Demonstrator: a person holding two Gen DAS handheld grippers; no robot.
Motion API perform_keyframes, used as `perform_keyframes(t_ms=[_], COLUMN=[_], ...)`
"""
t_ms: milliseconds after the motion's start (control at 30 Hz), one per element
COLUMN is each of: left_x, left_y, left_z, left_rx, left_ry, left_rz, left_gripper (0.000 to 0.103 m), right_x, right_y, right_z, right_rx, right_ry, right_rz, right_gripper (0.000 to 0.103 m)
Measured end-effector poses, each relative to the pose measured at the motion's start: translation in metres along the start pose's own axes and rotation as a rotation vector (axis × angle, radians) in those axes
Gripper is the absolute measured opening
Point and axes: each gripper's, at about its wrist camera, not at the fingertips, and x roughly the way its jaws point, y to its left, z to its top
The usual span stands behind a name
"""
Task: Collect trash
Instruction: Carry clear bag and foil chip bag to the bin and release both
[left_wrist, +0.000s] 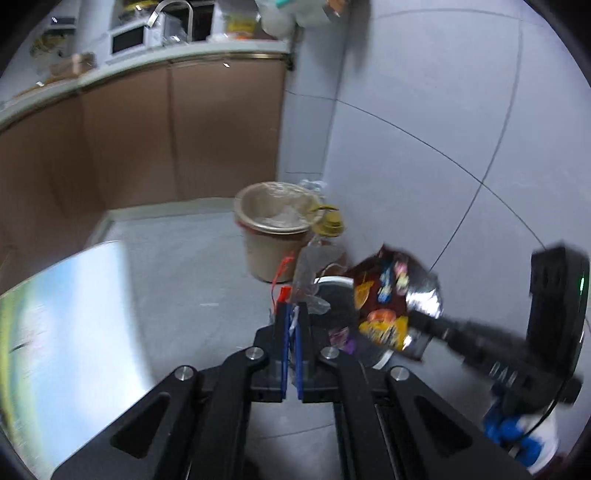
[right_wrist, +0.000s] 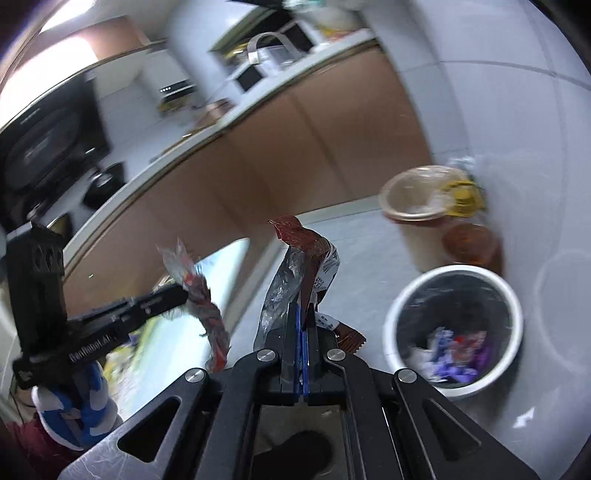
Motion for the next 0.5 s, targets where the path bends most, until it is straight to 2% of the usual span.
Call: perform_keyframes(t_ms=[133, 333, 400, 433, 467, 500], left_x=[0.071, 0.157, 0.17, 0.174, 0.176, 0.176], left_y=[-0.014, -0.021, -0.019, -0.017, -0.015, -0.015], left_z=[0.024, 0.035, 0.031, 0.029, 0.027, 0.024], left_rx=[-0.018, -0.05, -0.068, -0.079, -0.087, -0.097], left_ry=[0.056, 0.163, 0.191, 0.2, 0.205, 0.211], left_rz=[-0.042, -0.08, -0.104, -0.117, -0.13, -0.144], left_gripper=[0.002, 0.005, 0.005, 0.005, 0.005, 0.005], right_x=[0.02, 0.064, 0.077, 0.081, 0.083, 0.086], right_y=[-0.045, -0.095, -0.107, -0.111, -0.113, -0.115], right_z=[0.006, 0.01, 0.01, 0.01, 0.01, 0.01], right_rx=[0.061, 0.117, 0.128, 0.133, 0.134, 0.13], right_ry=[0.004, 0.047, 0.061, 0.066, 0.068, 0.067], right_rz=[-0.087, -0.2, -0.246, -0.26, -0.273, -0.284], right_gripper=[0.001, 0.006, 0.012, 0.023, 0.028, 0.03])
